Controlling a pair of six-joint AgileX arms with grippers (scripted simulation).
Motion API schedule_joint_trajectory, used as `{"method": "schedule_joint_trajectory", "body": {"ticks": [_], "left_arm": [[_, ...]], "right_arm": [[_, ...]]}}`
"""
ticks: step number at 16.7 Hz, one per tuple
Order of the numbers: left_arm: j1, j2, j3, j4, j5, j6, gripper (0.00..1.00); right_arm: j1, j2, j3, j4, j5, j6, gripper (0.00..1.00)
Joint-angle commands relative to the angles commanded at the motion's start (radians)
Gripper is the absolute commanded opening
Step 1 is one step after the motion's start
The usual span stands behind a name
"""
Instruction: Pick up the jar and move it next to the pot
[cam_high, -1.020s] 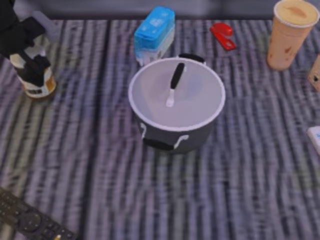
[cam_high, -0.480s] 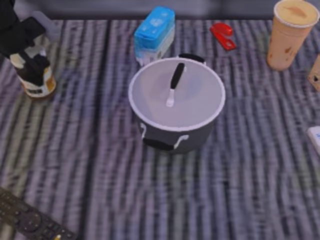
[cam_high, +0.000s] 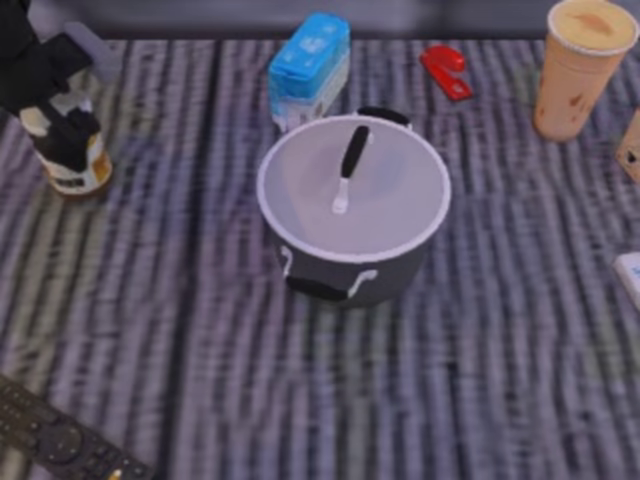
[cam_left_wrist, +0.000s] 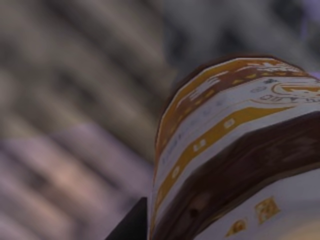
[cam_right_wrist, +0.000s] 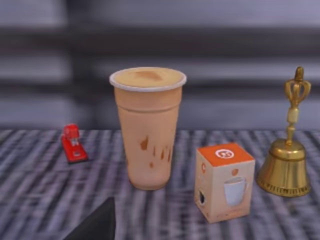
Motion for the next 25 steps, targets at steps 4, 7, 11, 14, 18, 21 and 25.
{"method": "schedule_joint_trajectory", "body": {"ticks": [4, 7, 11, 14, 18, 21, 25], "left_arm": [[0.008, -0.074, -0.072, -0.010, 0.000, -0.004, 0.00], [0.018, -0.240, -0.199, -0.030, -0.001, -0.003, 0.00], [0.028, -0.445, -0.371, -0.064, -0.004, 0.003, 0.00], [0.031, -0.489, -0.414, -0.076, -0.005, 0.005, 0.00], [0.025, -0.486, -0.410, -0.074, -0.005, 0.005, 0.00], [0.004, -0.477, -0.420, -0.067, -0.012, -0.059, 0.00], [-0.061, -0.459, -0.441, -0.035, -0.035, -0.289, 0.00]], "right_arm": [[0.000, 0.000, 0.000, 0.000, 0.000, 0.000, 1.00], [0.000, 0.000, 0.000, 0.000, 0.000, 0.000, 1.00], [0.000, 0.000, 0.000, 0.000, 0.000, 0.000, 1.00], [0.000, 0.000, 0.000, 0.000, 0.000, 0.000, 1.00], [0.000, 0.000, 0.000, 0.000, 0.000, 0.000, 1.00], [0.000, 0.000, 0.000, 0.000, 0.000, 0.000, 1.00], [0.000, 0.000, 0.000, 0.000, 0.000, 0.000, 1.00]]}}
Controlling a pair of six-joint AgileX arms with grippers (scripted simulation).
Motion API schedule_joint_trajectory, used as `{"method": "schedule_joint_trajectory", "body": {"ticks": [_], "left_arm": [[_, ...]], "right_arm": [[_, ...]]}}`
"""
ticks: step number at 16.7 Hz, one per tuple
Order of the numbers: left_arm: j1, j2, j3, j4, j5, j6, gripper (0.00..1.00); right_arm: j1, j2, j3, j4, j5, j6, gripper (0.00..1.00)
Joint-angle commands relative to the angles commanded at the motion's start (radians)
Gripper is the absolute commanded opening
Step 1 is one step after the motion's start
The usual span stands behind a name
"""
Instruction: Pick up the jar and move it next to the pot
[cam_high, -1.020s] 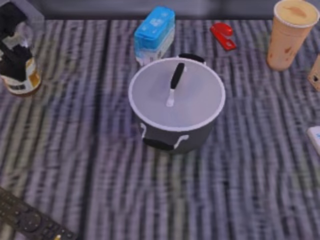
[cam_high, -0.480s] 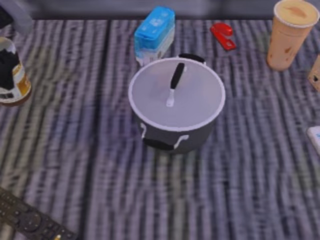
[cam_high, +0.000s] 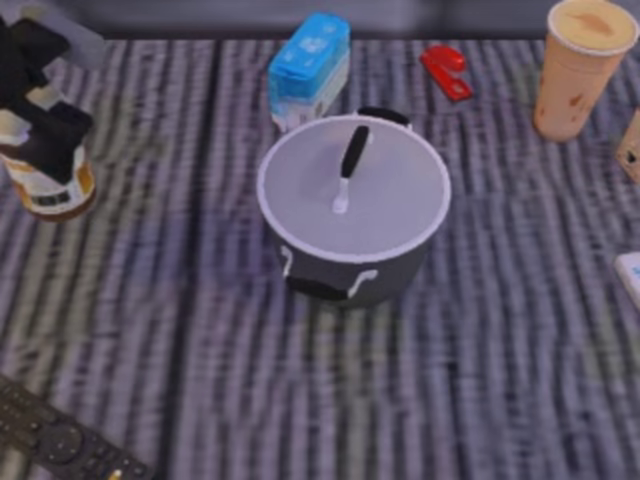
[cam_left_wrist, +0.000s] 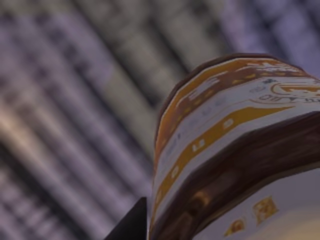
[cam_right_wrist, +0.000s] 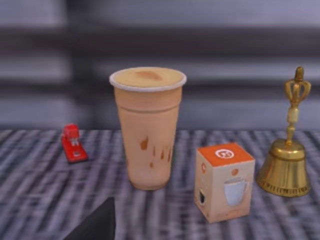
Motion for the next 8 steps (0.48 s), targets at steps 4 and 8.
{"method": "schedule_joint_trajectory", "body": {"ticks": [4, 8], "left_arm": [[-0.091, 0.008, -0.024, 0.058, -0.033, -0.342, 0.00], [-0.183, 0.014, -0.056, 0.115, -0.067, -0.672, 0.00]], "right_arm": [[0.000, 0.000, 0.000, 0.000, 0.000, 0.000, 1.00], [0.000, 0.000, 0.000, 0.000, 0.000, 0.000, 1.00]]}}
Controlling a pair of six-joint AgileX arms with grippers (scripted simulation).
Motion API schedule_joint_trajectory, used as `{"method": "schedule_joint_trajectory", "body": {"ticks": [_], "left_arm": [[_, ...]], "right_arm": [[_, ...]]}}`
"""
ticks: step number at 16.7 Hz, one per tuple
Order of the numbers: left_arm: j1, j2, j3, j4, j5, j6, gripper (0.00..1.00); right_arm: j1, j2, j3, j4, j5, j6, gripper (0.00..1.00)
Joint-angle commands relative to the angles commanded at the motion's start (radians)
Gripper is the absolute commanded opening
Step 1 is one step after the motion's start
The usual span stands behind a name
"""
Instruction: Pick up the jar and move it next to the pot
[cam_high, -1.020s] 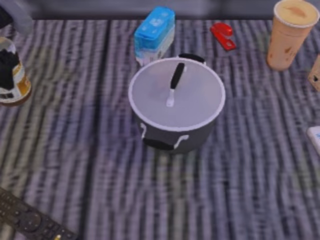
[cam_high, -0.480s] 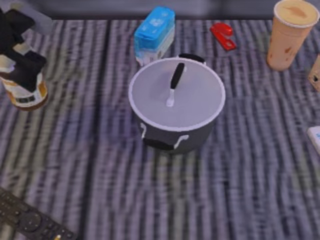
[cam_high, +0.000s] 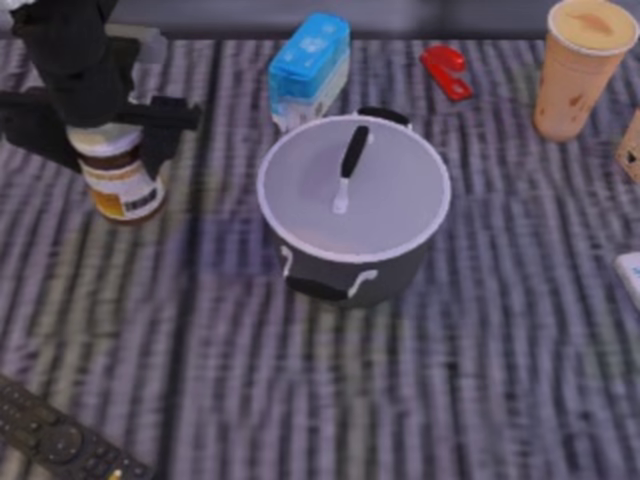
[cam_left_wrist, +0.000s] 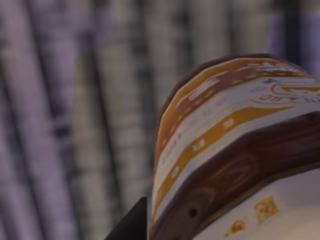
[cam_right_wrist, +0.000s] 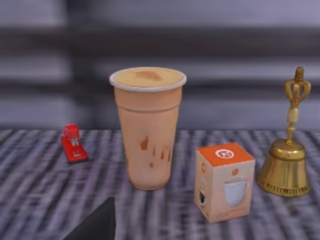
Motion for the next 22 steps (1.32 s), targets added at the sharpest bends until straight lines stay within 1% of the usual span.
{"method": "schedule_joint_trajectory", "body": {"ticks": [3, 6, 11, 17, 22], "left_arm": [[-0.053, 0.005, -0.026, 0.030, -0.019, -0.161, 0.00], [-0.078, 0.009, -0.039, 0.043, -0.028, -0.228, 0.00], [-0.073, 0.005, -0.040, 0.045, -0.027, -0.228, 0.00], [-0.071, 0.054, -0.140, 0.196, -0.027, -0.224, 0.00], [-0.072, 0.063, -0.157, 0.215, -0.027, -0.223, 0.00]], "right_arm": [[0.000, 0.000, 0.000, 0.000, 0.000, 0.000, 1.00], [0.000, 0.000, 0.000, 0.000, 0.000, 0.000, 1.00], [0.000, 0.000, 0.000, 0.000, 0.000, 0.000, 1.00], [0.000, 0.000, 0.000, 0.000, 0.000, 0.000, 1.00], [0.000, 0.000, 0.000, 0.000, 0.000, 0.000, 1.00]]}}
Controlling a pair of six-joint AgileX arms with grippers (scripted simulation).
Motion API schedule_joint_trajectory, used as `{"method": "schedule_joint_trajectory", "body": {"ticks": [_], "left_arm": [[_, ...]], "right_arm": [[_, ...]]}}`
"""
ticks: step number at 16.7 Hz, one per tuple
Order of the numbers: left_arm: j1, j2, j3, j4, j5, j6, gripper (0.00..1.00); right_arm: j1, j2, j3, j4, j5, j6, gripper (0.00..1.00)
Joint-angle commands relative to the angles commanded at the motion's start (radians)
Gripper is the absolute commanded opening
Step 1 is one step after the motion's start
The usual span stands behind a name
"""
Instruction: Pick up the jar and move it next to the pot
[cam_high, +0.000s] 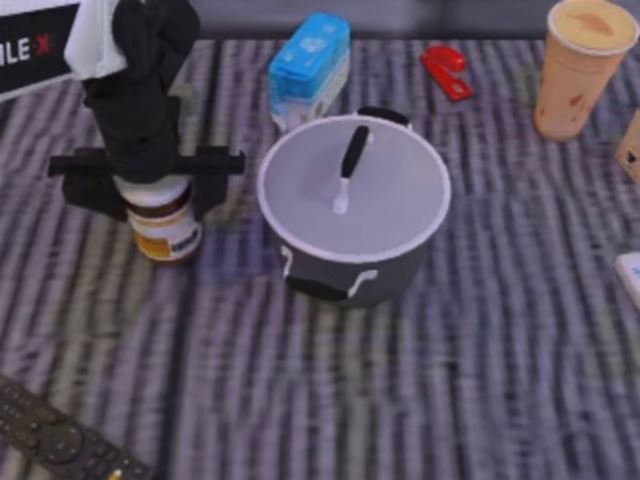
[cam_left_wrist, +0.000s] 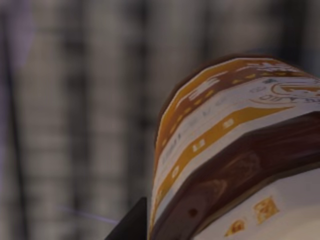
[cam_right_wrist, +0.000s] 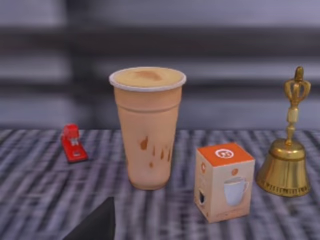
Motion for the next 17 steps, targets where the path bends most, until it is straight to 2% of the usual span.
{"method": "schedule_joint_trajectory", "body": {"ticks": [13, 17], "left_arm": [[0.000, 0.000, 0.000, 0.000, 0.000, 0.000, 0.98], [0.000, 0.000, 0.000, 0.000, 0.000, 0.000, 1.00]], "right_arm": [[0.000, 0.000, 0.000, 0.000, 0.000, 0.000, 1.00], [0.000, 0.000, 0.000, 0.000, 0.000, 0.000, 1.00]]}}
